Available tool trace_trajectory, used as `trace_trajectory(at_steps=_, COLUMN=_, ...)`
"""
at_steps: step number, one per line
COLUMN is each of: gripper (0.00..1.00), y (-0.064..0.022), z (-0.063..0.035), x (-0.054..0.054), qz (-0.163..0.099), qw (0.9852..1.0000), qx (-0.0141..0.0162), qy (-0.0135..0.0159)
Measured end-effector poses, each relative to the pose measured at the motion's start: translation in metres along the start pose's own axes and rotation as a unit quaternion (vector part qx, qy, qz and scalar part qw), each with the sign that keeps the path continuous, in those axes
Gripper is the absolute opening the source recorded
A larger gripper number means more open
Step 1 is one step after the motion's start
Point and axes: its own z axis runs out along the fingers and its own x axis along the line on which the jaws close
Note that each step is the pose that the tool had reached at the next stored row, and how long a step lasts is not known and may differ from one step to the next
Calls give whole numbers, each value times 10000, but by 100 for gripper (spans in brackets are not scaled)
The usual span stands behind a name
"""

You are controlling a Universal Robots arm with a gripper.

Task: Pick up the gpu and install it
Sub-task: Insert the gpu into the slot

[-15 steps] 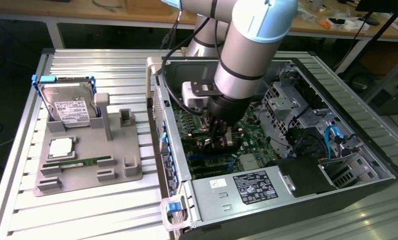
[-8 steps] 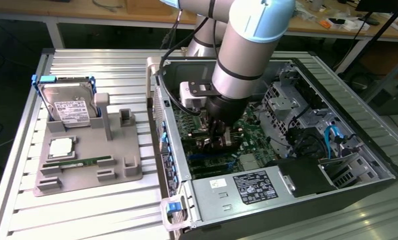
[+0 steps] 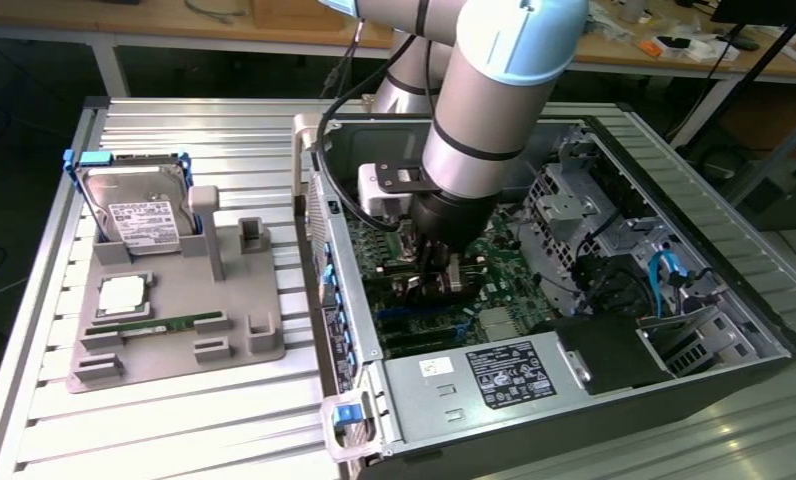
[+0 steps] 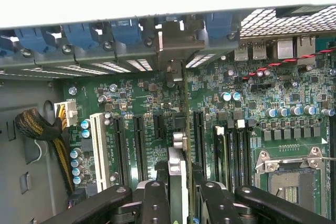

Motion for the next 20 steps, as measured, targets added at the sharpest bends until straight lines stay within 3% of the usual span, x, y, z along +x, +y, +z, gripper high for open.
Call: trace_trajectory(at_steps=20, gripper=28, y=0, z=37, x=0, qz=0, qw=10000, qx=0, qy=1)
